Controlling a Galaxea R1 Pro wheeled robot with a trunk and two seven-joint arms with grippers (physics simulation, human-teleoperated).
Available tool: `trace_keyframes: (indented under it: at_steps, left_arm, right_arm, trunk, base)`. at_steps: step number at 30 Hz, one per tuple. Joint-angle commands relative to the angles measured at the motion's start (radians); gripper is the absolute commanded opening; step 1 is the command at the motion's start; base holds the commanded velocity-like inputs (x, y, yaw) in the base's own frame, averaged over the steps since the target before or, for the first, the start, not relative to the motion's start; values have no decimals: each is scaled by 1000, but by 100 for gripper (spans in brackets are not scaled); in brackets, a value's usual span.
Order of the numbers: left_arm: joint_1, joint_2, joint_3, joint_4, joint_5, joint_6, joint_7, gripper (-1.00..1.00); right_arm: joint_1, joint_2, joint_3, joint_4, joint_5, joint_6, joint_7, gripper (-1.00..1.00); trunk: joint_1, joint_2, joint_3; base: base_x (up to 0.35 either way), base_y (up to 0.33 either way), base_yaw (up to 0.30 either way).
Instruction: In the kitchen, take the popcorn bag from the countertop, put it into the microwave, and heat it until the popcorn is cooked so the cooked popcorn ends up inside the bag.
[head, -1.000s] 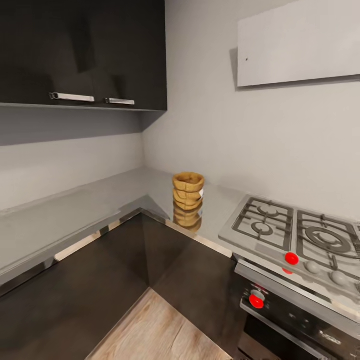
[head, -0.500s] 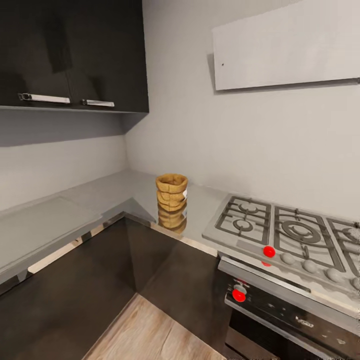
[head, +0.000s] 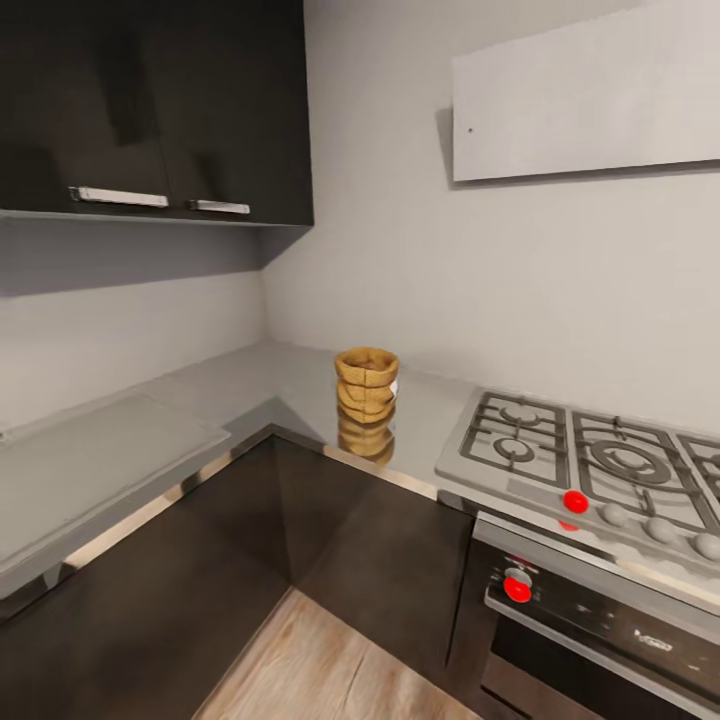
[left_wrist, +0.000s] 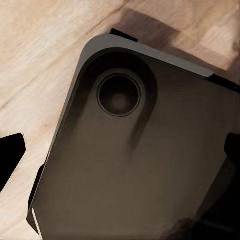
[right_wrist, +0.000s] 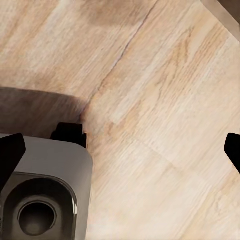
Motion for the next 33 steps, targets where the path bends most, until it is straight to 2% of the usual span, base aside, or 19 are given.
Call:
trace_keyframes:
  at_steps: [1,9,33]
  left_arm:
    - [0,0,3,0,3,-2,-1,100]
    - [0,0,2,0,3,-2,-2,100]
    - [0,0,3,0,3,-2,-1,100]
  right_arm:
    - [-1,0,-8,3,9,-6,-3,100]
    - [-1,-3,-8,3,9,-8,-4,100]
    - [-1,-1,-8,3,8,-6,-8,100]
  trunk:
    - [0,-1,-1]
    - [0,-1,-1]
    - [0,-1,7]
  base:
    - [0,207,0]
    - [0,183,-4]
    - [0,20,-192]
